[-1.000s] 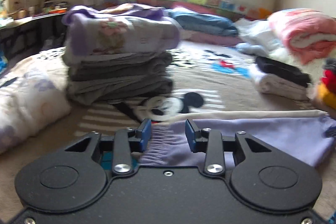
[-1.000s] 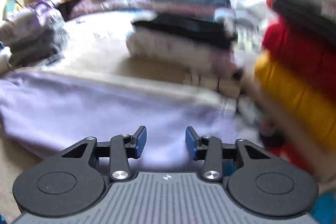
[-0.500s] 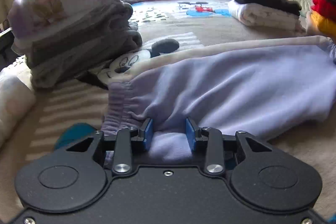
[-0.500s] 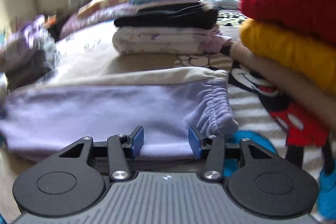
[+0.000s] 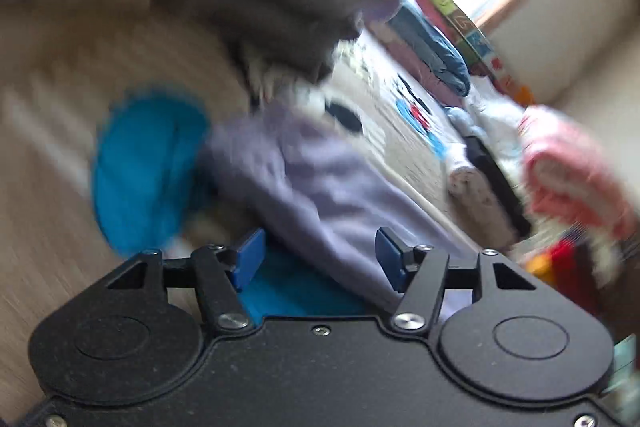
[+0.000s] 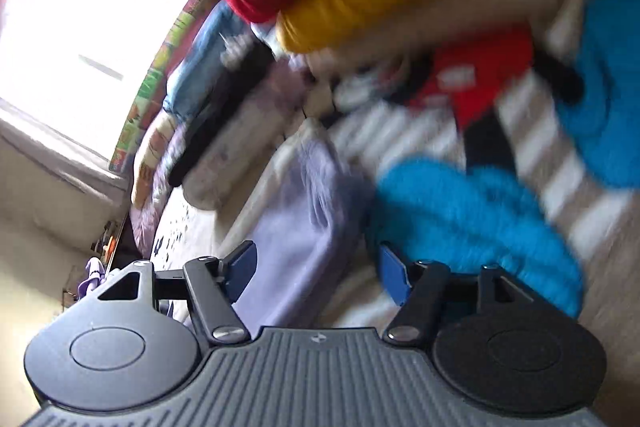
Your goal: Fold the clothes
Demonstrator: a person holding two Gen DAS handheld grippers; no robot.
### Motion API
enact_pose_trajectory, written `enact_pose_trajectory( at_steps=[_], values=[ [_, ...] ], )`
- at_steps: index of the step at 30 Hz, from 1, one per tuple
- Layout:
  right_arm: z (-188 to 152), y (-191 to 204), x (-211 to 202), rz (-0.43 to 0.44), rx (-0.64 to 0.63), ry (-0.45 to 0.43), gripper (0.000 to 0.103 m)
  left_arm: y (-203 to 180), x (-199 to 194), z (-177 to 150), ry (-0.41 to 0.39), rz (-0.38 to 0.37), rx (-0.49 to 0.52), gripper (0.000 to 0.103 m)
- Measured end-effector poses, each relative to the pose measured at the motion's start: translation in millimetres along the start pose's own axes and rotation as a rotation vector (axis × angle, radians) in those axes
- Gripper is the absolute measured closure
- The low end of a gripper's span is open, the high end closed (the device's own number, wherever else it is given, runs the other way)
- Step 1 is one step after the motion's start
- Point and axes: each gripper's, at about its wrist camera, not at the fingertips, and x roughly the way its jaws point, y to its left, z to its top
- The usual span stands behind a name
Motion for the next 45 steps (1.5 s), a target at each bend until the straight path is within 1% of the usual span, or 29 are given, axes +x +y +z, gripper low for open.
enact_pose_trajectory(
  at_steps=[2, 3, 4, 7, 8, 9, 11, 13, 15, 16, 17, 18, 19, 20, 23, 26, 28, 31, 33, 36, 41, 42, 43, 44, 45],
  values=[
    [-3.1, -1.9, 6.8, 0.009, 0.015, 0.005, 0.037, 9.8, 10.5, -0.2, -0.007, -0.028, -0.08, 0.043],
    [-2.7, -3.9, 9.2, 0.02, 0.018, -0.002, 0.038, 11.9, 14.5, 0.7, -0.02, -0.037, -0.097, 0.043],
    [-2.3, -6.0, 11.6, 0.032, 0.02, -0.008, 0.041, 13.2, 17.8, 2.2, -0.03, -0.045, -0.111, 0.043],
    [-1.2, -12.1, 18.8, 0.065, 0.028, -0.028, 0.048, 11.8, 25.3, 7.3, -0.048, -0.064, -0.118, 0.043],
    [-0.9, -14.2, 21.2, 0.076, 0.03, -0.034, 0.052, 12.4, 27.9, 8.9, -0.051, -0.066, -0.124, 0.043],
    [-0.5, -16.2, 23.6, 0.087, 0.033, -0.04, 0.055, 12.9, 30.2, 10.3, -0.055, -0.07, -0.129, 0.043],
    [0.2, -20.3, 28.4, 0.109, 0.038, -0.053, 0.065, 13.1, 33.3, 12.3, -0.06, -0.074, -0.131, 0.043],
    [1.0, -24.4, 33.3, 0.131, 0.043, -0.066, 0.066, 12.6, 35.1, 13.2, -0.064, -0.076, -0.13, 0.043],
    [2.0, -27.3, 35.5, 0.147, 0.057, -0.074, 0.068, 12.6, 37.4, 11.6, -0.077, -0.066, -0.125, 0.046],
    [2.6, -27.4, 36.4, 0.139, 0.062, -0.074, 0.074, 12.2, 39.1, 11.3, -0.084, -0.057, -0.118, 0.05],
    [2.8, -27.4, 37.4, 0.125, 0.065, -0.075, 0.084, 12.4, 40.7, 10.9, -0.091, -0.044, -0.114, 0.06],
    [3.0, -26.8, 38.7, 0.111, 0.066, -0.076, 0.086, 13.3, 42.1, 10.3, -0.097, -0.025, -0.111, 0.07],
    [2.8, -25.6, 39.2, 0.104, 0.064, -0.078, 0.087, 15.6, 42.8, 9.8, -0.102, -0.014, -0.116, 0.083],
    [2.2, -23.5, 38.6, 0.105, 0.057, -0.081, 0.087, 19.5, 42.6, 9.4, -0.105, -0.012, -0.13, 0.09],
    [-0.4, -18.0, 31.6, 0.101, 0.039, -0.093, 0.089, 17.6, 34.3, 10.2, -0.122, -0.013, -0.119, 0.095],
    [-6.4, -11.9, 14.0, 0.101, 0.052, -0.111, 0.09, 12.7, 21.2, 10.7, -0.134, -0.018, -0.102, 0.096],
    [-11.1, -5.6, -0.3, 0.108, 0.057, -0.116, 0.09, 13.6, 8.6, 7.6, -0.13, -0.008, -0.096, 0.096],
    [-20.2, -1.2, -25.2, 0.122, 0.067, -0.105, 0.09, 22.4, -13.5, -0.8, -0.109, 0.014, -0.106, 0.096],
    [-27.3, -0.3, -42.1, 0.132, 0.078, -0.094, 0.09, 28.1, -31.0, -5.0, -0.101, 0.016, -0.117, 0.096],
    [-42.1, -5.3, -67.5, 0.153, 0.105, -0.069, 0.09, 32.1, -59.8, -13.3, -0.109, 0.015, -0.127, 0.096],
    [-74.1, -24.2, -110.6, 0.174, 0.138, -0.051, 0.09, 41.5, -100.4, -40.8, -0.101, 0.027, -0.148, 0.096],
    [-80.7, -29.3, -114.7, 0.159, 0.128, -0.05, 0.089, 43.7, -102.9, -46.0, -0.091, 0.049, -0.132, 0.094],
    [-87.2, -35.4, -116.5, 0.14, 0.112, -0.046, 0.087, 46.5, -103.9, -50.1, -0.078, 0.075, -0.113, 0.086],
    [-93.1, -43.9, -114.6, 0.111, 0.097, -0.035, 0.08, 49.9, -105.1, -52.4, -0.073, 0.108, -0.09, 0.079],
    [-97.3, -51.6, -114.5, 0.097, 0.093, -0.033, 0.084, 51.5, -109.9, -53.8, -0.086, 0.132, -0.072, 0.077]
  ],
)
